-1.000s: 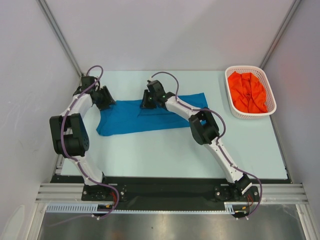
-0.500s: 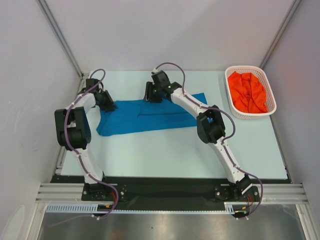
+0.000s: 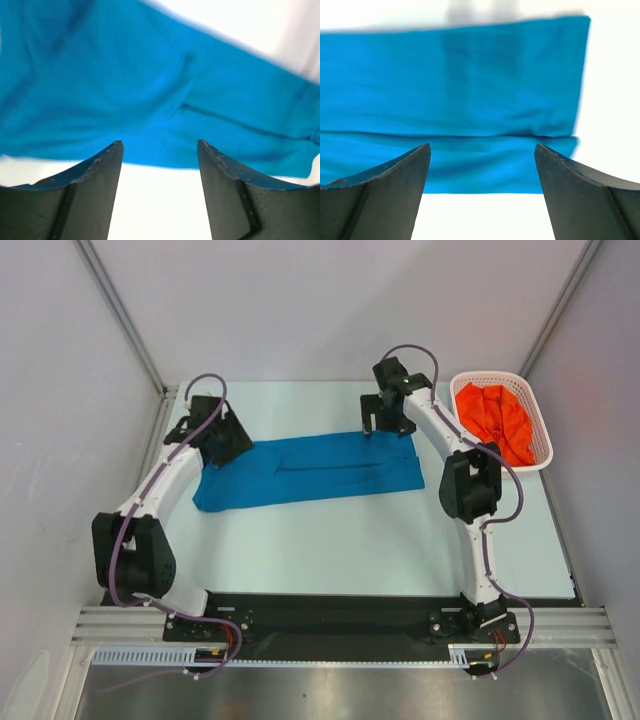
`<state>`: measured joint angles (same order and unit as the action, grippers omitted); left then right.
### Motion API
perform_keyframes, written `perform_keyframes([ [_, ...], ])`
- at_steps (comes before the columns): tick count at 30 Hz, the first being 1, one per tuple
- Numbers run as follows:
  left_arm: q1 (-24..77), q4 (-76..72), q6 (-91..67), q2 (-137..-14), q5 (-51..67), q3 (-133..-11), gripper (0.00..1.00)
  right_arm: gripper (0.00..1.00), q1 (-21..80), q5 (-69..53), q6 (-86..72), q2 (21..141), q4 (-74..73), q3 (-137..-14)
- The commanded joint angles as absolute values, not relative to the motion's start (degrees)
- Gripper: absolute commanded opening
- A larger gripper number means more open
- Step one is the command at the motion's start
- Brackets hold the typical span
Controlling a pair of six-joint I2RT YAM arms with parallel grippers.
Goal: Fold and stack the t-shirts
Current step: Fold the tshirt
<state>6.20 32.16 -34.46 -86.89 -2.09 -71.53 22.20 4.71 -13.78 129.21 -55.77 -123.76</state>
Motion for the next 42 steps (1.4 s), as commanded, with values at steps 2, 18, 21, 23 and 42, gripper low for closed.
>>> perform_keyframes([
  [2, 8.1, 38.1, -49.3, -92.5, -0.4, -67.4, 0.75, 0.92, 23.4, 2.5, -0.2, 122.4, -50.8, -114.5],
  [18, 9.0, 57.6, -64.1, -105.5, -3.0, -88.6, 0.87, 0.98, 29.4, -8.3, 26.4, 114.5, -33.6, -95.6],
  [21, 9.2, 58.3, -64.2, -106.9, -4.0, -90.1, 0.86, 0.97, 30.0, -11.1, 26.6, 116.5, -34.4, -97.1],
  [23, 9.2, 59.5, -65.2, -107.4, -5.6, -89.9, 0.86, 0.96, 30.1, -12.8, 27.3, 118.2, -35.1, -98.6],
  [42, 10.1, 50.1, -60.5, -105.3, -14.4, -83.8, 0.16, 0.69, 30.9, -14.3, 12.3, 119.9, -27.2, -101.9],
])
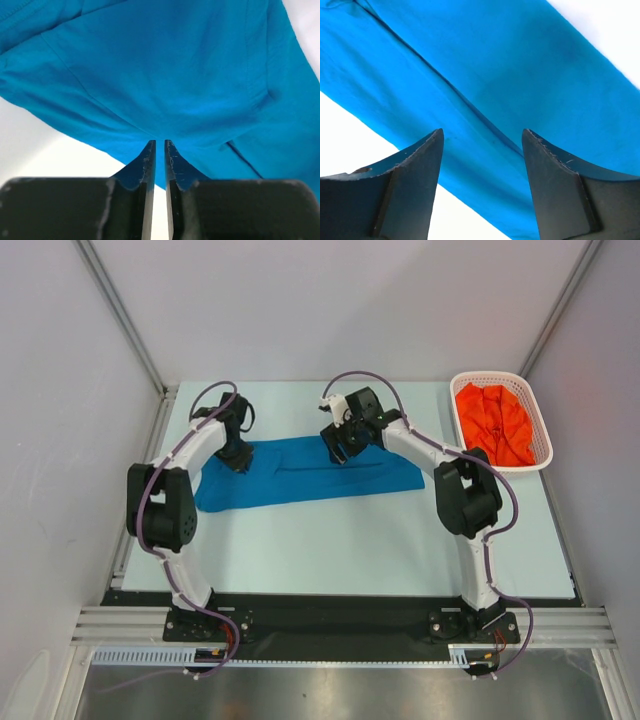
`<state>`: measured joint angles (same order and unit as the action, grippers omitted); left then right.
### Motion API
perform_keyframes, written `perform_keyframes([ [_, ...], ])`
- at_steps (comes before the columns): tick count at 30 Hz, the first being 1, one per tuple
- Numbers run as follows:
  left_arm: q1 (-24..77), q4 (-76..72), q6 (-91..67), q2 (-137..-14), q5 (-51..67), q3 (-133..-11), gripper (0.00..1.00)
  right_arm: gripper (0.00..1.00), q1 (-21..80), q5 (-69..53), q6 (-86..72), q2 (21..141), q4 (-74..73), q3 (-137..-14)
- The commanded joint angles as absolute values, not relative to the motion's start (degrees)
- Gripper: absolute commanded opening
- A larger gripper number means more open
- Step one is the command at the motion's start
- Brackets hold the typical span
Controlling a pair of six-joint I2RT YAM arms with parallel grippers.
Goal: Fold and stack the t-shirts
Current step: Fold the tshirt
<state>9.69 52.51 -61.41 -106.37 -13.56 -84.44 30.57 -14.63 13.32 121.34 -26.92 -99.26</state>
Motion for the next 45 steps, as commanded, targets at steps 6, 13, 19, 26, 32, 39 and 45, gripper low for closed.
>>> perform_keyframes([
  [6, 10.0, 50.0, -60.7, -108.4, -14.9, -83.9, 0.21, 0.77, 30.8, -11.0, 18.0, 120.7, -29.1, -101.3],
  [13, 10.0, 49.9, -60.4, -111.3, -15.0, -85.8, 0.21, 0.80, 30.8, -13.4, 22.5, 122.1, -29.2, -99.1],
  [19, 9.8, 50.5, -59.4, -112.3, -15.4, -88.2, 0.45, 0.82, 31.3, -13.4, 22.7, 122.3, -28.3, -97.4],
  [26, 9.8, 51.8, -61.1, -109.3, -16.0, -86.7, 0.73, 0.82, 31.6, -13.4, 22.7, 122.4, -28.3, -96.5],
  [32, 9.8, 54.1, -62.1, -112.0, -15.2, -90.2, 0.88, 0.89, 31.6, -14.1, 25.5, 122.7, -29.9, -95.8],
  [39, 9.8, 54.8, -62.0, -115.5, -14.7, -93.8, 1.00, 0.96, 31.8, -12.9, 24.2, 125.0, -29.4, -95.4],
  [45, 9.8, 54.1, -61.1, -118.2, -14.1, -94.7, 0.99, 0.95, 32.0, -9.1, 23.7, 127.3, -29.7, -96.9],
])
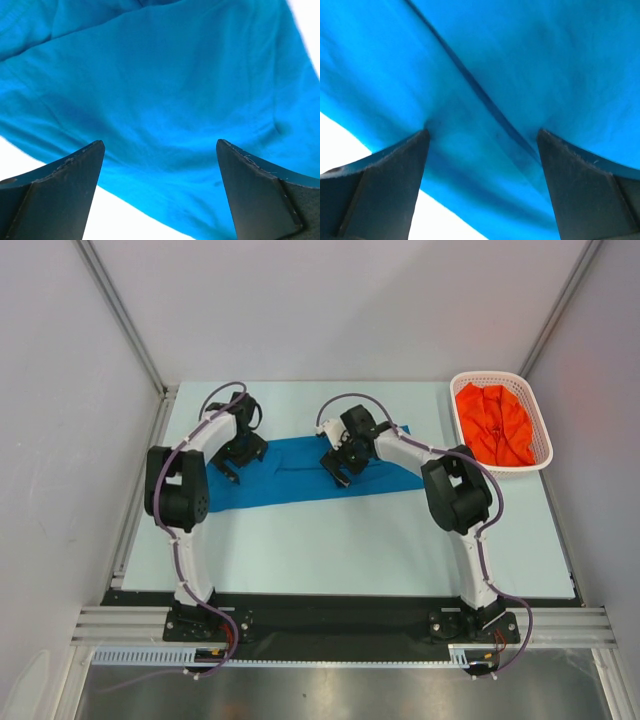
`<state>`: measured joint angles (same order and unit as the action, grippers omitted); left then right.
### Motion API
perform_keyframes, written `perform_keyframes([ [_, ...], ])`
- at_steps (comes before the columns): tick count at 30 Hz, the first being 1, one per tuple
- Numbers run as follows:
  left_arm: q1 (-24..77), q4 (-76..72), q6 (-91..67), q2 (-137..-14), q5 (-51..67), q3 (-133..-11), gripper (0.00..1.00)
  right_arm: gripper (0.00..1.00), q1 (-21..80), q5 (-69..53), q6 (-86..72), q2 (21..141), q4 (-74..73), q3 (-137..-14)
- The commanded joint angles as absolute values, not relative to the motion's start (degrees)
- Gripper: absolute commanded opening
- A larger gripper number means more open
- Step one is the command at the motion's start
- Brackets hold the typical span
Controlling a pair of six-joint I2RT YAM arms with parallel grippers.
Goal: Fold and stack the t-shirts
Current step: Fold the tshirt
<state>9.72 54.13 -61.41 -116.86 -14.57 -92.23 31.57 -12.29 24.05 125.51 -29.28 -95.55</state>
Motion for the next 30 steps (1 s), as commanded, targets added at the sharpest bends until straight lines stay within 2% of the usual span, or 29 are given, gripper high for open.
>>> perform_keyframes([
  [1, 9.8, 53.3, -60.8, -118.5, -13.8, -94.9, 0.99, 0.95, 31.8, -8.2, 23.6, 127.3, -29.4, -96.6],
  [8, 9.6, 52.2, -59.2, -121.0, -14.4, -96.3, 0.99, 0.93, 33.4, -4.7, 25.0, 124.5, -27.8, -94.5],
  [16, 9.3, 52.4, -59.7, -121.0, -13.4, -95.4, 0.99, 0.98, 35.1, -3.5, 25.8, 122.0, -30.0, -99.5],
  [26, 9.0, 52.5, -57.5, -122.6, -14.6, -95.8, 0.99, 0.99, 30.2, -11.9, 26.5, 129.1, -31.0, -103.8],
  [30, 8.9, 50.5, -55.8, -123.0, -14.4, -95.0, 0.98, 0.98, 29.4, -13.4, 25.5, 129.8, -30.4, -101.5],
])
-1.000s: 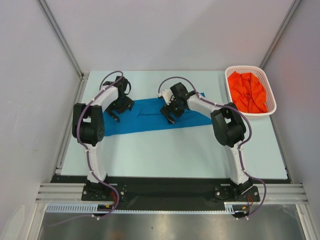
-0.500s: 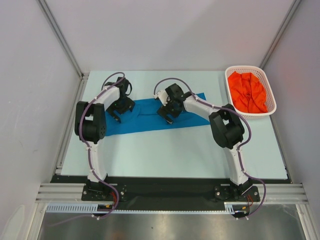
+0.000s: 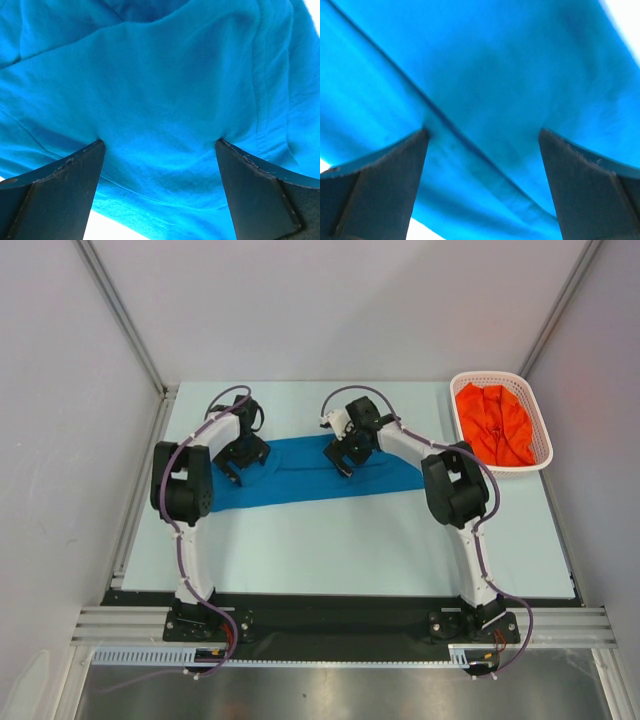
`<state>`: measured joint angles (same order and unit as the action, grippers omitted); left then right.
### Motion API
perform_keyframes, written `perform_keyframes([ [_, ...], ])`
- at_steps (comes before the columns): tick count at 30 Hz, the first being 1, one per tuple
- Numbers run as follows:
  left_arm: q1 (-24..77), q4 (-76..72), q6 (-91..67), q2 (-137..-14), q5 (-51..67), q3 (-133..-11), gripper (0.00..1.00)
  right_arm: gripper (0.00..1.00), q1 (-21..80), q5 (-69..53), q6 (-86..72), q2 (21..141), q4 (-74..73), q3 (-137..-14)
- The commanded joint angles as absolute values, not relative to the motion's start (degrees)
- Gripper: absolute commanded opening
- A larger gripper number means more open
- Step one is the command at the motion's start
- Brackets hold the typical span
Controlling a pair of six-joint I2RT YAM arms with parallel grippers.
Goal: Fold and stack the t-shirts
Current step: Fold the tshirt
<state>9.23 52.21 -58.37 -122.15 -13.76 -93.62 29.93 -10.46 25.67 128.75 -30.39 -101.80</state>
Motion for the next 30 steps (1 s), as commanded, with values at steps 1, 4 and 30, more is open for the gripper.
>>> perform_keyframes([
  [1, 9.0, 50.0, -55.5, -123.1, -14.3, -94.8, 0.97, 0.98, 29.4, -13.4, 25.3, 129.8, -30.2, -100.5],
  [4, 9.0, 49.4, -53.2, -123.9, -14.8, -95.5, 0.97, 0.97, 29.4, -12.6, 23.7, 129.8, -31.0, -98.4],
  [30, 11.4, 45.6, -15.7, -146.3, 20.4, -132.6, 0.81, 0.93, 50.6, -3.5, -31.2, 114.8, -28.4, -72.7],
])
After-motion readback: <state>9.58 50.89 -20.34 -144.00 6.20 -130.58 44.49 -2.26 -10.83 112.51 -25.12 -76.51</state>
